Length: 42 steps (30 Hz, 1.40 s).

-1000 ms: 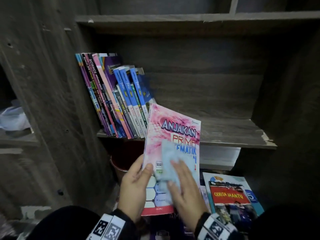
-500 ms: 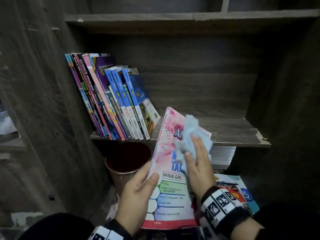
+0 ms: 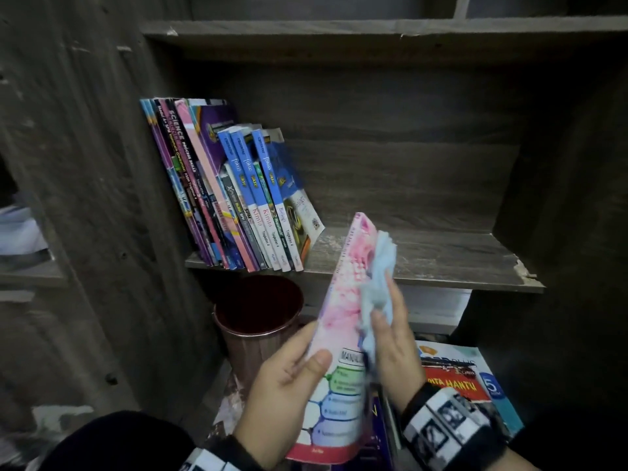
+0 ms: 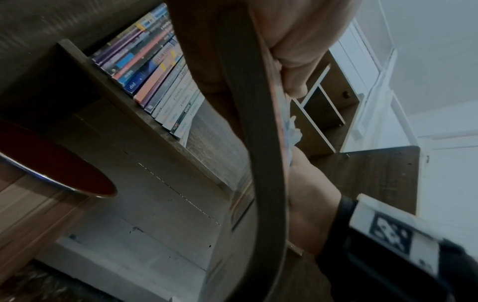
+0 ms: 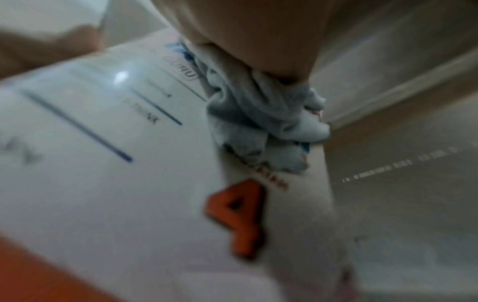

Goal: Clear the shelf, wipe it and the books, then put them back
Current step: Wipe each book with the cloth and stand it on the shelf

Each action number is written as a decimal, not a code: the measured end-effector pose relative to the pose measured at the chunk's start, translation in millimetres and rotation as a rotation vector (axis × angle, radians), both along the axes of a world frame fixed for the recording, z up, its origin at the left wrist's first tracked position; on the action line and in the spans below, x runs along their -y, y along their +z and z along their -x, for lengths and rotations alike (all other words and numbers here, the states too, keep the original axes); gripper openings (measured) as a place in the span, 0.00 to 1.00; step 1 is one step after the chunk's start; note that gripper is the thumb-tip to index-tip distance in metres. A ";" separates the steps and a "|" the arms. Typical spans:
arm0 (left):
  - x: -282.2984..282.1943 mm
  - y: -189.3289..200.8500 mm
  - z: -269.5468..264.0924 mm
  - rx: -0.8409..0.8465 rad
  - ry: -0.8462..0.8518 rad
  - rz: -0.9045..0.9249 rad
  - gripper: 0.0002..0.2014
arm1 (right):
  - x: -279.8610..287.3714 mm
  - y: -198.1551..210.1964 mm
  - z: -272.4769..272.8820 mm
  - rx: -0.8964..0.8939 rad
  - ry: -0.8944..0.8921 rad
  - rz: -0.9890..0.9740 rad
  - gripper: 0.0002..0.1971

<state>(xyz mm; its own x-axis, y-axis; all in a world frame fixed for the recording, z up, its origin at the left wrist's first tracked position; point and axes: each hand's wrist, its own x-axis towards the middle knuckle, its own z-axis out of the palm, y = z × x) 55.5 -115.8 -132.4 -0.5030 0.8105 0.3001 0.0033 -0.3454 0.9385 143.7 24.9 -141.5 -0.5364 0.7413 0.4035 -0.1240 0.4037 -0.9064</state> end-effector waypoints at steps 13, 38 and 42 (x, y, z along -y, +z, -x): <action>-0.8 -5.4 -6.7 -0.482 0.202 0.073 0.25 | 44.1 42.4 -8.7 -0.277 0.388 0.524 0.40; -19.9 -2.9 39.6 0.200 -0.016 0.147 0.20 | -30.4 39.7 -56.5 -0.161 -0.129 0.219 0.20; -19.4 4.6 29.8 0.242 0.062 0.024 0.20 | -25.4 22.8 -44.4 0.104 -0.387 0.105 0.25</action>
<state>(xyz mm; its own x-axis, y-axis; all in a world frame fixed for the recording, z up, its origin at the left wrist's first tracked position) 25.7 -96.3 -127.8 -0.6071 0.7811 0.1457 -0.2020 -0.3290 0.9225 188.1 50.3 -118.7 -0.2435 0.9307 0.2730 0.1134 0.3068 -0.9450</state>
